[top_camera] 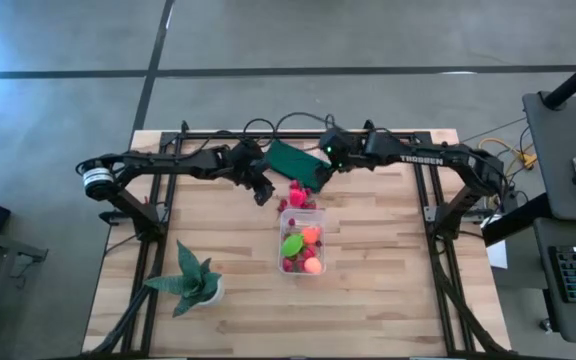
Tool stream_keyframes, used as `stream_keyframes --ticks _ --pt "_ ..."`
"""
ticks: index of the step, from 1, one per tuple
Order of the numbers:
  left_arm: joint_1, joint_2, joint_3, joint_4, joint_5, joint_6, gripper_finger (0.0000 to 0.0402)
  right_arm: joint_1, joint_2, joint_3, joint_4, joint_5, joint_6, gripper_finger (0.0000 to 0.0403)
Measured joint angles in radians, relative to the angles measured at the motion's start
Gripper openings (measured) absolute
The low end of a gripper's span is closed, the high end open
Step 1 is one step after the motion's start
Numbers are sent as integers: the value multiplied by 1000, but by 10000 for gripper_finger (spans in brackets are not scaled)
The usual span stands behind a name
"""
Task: Pick and placing Produce into tupperware
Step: Put the red strawberry into the transparent bin
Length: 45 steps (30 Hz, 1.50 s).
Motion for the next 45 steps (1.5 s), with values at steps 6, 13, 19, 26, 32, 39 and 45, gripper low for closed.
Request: stream_keyframes --ticks 6,13,19,26,32,39,45 --pt "17 75 18 -4 39 -147 94 -65 0 -32 83 -83 -74 315" --pt "40 208 83 -7 207 -224 94 -78 0 -35 91 -122 -116 311" --pt "43 243 133 1 223 -168 94 -77 0 -36 82 -125 -106 306" --pt "62 234 151 -1 185 -74 94 -77 0 -36 47 -134 -71 306" --pt "88 232 153 -4 182 -73 94 -68 1 -40 -7 -203 46 307" --pt "119 232 153 2 164 34 94 -37 1 -37 -2 -203 289 303" --pt "153 232 169 21 151 124 94 10 1 -37 -1 -204 406 306"
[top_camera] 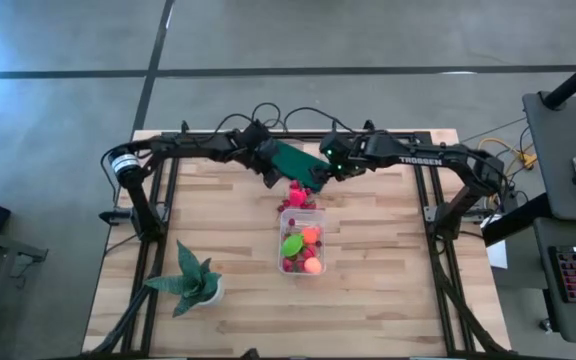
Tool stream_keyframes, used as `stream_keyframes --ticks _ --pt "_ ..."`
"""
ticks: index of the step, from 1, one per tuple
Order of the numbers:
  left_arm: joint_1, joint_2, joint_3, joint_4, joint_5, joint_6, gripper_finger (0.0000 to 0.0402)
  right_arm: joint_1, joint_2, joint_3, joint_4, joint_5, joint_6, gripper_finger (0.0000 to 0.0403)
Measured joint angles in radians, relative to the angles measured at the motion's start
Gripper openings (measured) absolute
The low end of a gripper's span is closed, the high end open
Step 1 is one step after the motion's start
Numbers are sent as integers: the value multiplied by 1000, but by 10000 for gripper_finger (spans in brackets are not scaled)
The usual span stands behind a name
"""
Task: Pick and placing Produce into tupperware
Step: Put the red strawberry into the transparent bin
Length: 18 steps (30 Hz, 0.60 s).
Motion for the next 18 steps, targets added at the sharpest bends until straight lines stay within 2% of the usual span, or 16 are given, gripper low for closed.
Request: stream_keyframes --ticks 6,11,14,18 --pt "30 5 55 2 -69 78 94 43 0 1 8 13 131 306" --pt "57 22 91 -3 -65 74 94 43 0 1 55 55 186 295" --pt "60 20 93 -18 -36 72 94 27 0 1 70 55 194 259" --pt "60 14 91 -28 -30 71 94 9 0 1 67 54 194 179"
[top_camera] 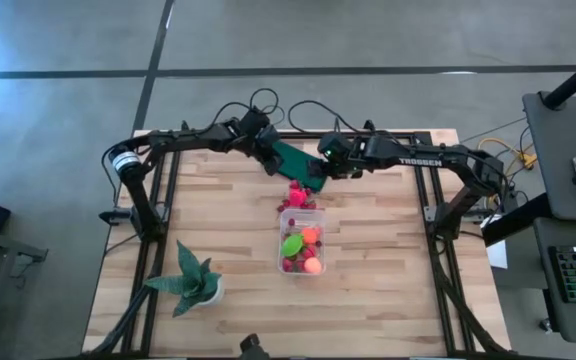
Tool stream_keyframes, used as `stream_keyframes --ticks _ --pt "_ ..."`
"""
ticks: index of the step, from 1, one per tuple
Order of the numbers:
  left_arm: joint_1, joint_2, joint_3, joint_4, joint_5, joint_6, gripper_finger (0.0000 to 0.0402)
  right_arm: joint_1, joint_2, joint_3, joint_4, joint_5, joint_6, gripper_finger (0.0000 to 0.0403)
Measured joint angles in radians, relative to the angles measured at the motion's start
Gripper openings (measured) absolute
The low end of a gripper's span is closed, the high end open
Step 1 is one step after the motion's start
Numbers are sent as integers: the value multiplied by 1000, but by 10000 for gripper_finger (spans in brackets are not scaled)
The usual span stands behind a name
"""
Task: Pick and placing Produce into tupperware
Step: Put the red strawberry into the transparent bin
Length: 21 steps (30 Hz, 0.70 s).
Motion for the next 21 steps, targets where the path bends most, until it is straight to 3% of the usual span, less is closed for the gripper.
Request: stream_keyframes --ticks 5,9,15,21 --pt "6 0 7 7 2 0 94 -9 0 0 0 0 -9 92" --pt "14 20 24 2 15 -20 94 -7 0 0 0 0 -8 51" --pt "15 89 47 -33 96 -192 94 -12 0 -2 -2 8 6 27" --pt "11 93 51 -24 108 -212 94 -70 0 -62 -7 -9 12 17"
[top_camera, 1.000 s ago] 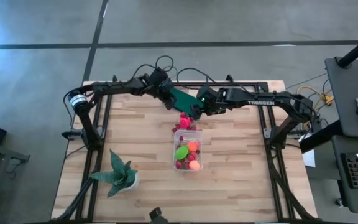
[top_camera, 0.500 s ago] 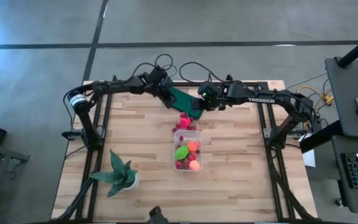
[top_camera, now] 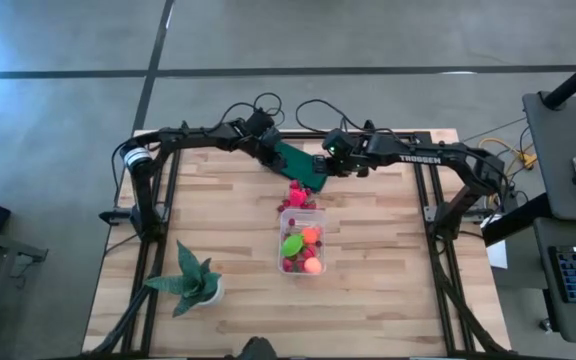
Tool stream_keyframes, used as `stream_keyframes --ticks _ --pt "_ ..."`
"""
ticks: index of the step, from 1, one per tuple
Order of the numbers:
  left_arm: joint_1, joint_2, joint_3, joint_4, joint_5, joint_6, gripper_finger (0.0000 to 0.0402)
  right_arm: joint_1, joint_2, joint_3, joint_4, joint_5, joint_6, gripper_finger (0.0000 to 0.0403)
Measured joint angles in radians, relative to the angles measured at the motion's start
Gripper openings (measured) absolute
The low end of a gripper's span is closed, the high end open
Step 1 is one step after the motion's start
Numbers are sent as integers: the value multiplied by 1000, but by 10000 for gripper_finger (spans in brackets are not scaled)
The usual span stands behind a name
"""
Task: Pick and placing Produce into tupperware
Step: Put the red strawberry into the transparent bin
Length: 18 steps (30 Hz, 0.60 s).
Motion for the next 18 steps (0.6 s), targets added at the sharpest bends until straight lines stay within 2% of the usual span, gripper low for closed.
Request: stream_keyframes --ticks 4,9,18 --pt "6 10 29 11 -96 -7 94 -21 0 -47 2 -31 7 18" --pt "23 41 36 2 -90 -105 94 -17 0 -61 13 -31 7 18" --pt "24 74 27 -9 54 -157 94 -19 0 -25 81 -12 -54 18"
